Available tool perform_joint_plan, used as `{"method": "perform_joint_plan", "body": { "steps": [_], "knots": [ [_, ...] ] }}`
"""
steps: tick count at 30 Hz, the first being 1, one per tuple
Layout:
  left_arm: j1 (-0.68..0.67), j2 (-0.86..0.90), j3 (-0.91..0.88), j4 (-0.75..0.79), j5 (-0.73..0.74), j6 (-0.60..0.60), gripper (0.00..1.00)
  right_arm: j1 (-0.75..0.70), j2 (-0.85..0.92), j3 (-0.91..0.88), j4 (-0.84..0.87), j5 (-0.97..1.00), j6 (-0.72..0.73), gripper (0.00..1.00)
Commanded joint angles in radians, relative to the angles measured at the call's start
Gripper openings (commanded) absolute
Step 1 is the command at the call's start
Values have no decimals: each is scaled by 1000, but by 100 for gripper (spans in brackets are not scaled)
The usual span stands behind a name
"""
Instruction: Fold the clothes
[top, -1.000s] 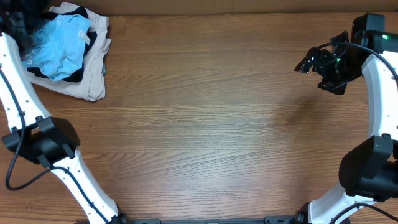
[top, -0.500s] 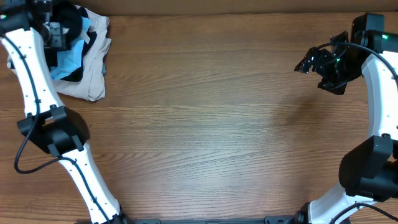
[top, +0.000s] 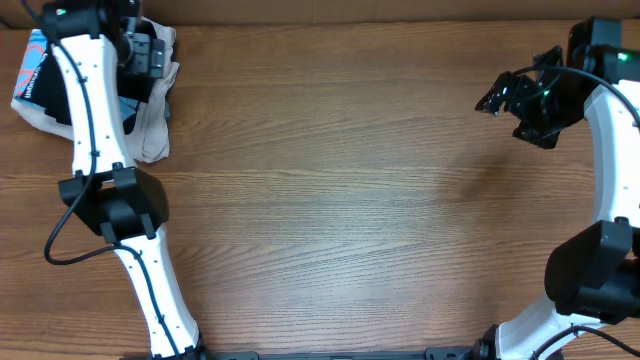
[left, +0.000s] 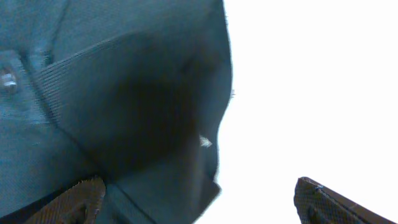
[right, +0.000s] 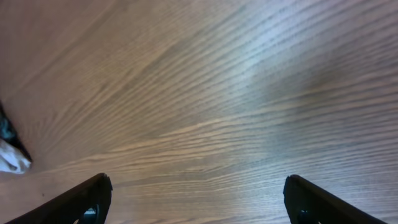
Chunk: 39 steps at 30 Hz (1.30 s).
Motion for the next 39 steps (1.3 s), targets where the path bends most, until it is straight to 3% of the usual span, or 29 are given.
{"method": "perform_joint_plan", "body": {
  "steps": [1, 13, 21, 28, 39],
  "knots": [
    [-24, -75, 5, -9, 17, -48, 100, 1, -26, 134, -30, -5, -32, 96],
    [8, -298, 5, 0, 19, -93, 100, 15, -35, 477, -224, -2, -93, 100],
    [7, -442, 5, -15, 23, -93, 100, 40, -148, 705, -316, 45, -94, 100],
    [7, -439, 5, -15, 22, -92, 100, 40, -282, 718, -318, -24, 249, 100],
    [7, -438, 5, -15, 22, -92, 100, 40, -302, 702, -319, -3, 251, 100]
  ]
}}
